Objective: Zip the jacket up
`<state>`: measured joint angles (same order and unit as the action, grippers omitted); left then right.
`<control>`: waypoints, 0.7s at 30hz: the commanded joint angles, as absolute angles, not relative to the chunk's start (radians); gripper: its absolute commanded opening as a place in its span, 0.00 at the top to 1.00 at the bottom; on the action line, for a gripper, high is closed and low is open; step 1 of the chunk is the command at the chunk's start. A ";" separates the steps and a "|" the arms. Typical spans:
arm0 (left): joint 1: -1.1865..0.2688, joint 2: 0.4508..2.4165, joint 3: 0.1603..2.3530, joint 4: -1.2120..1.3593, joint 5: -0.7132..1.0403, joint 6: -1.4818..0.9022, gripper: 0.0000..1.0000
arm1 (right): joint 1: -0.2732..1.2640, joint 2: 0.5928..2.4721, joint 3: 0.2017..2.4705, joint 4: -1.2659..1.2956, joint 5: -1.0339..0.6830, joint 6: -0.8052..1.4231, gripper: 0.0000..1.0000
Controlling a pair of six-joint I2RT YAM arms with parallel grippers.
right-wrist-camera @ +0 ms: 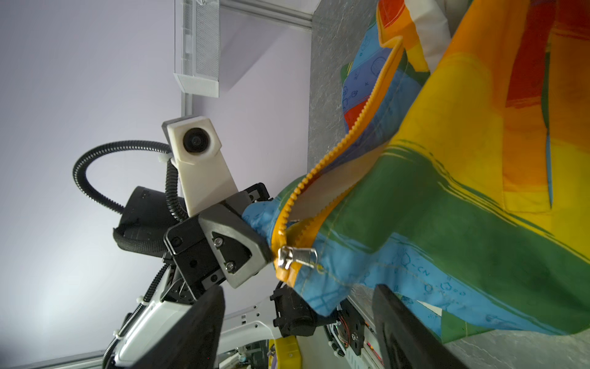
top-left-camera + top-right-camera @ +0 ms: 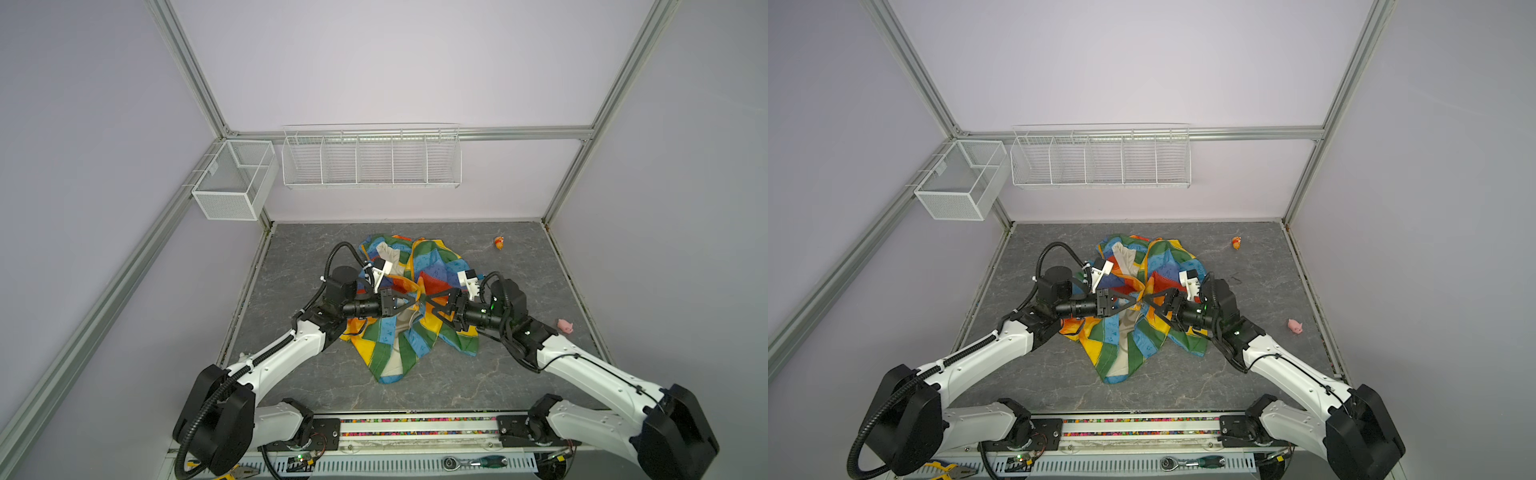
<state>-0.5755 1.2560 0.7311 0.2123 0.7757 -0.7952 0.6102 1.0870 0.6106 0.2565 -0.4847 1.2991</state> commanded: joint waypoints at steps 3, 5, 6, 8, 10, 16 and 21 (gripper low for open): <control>-0.580 1.227 0.708 0.371 0.576 -0.797 1.00 | 0.628 1.075 0.607 0.308 -0.437 1.461 0.01; -0.580 1.234 0.698 0.441 0.540 -0.814 1.00 | 0.640 1.093 0.630 0.345 -0.426 1.492 0.07; -0.580 1.236 0.695 0.465 0.529 -0.815 1.00 | 0.647 1.104 0.642 0.366 -0.419 1.502 0.08; -0.581 1.245 0.693 0.515 0.517 -0.825 1.00 | 0.656 1.133 0.667 0.409 -0.400 1.545 0.09; -0.581 1.251 0.690 0.569 0.516 -0.838 1.00 | 0.664 1.168 0.684 0.482 -0.382 1.579 0.08; -0.586 1.256 0.687 0.662 0.534 -0.886 1.00 | 0.672 1.287 0.748 0.631 -0.368 1.614 0.04; -0.593 1.230 0.679 0.660 0.543 -0.898 1.00 | 0.667 1.394 0.756 0.792 -0.361 1.654 0.21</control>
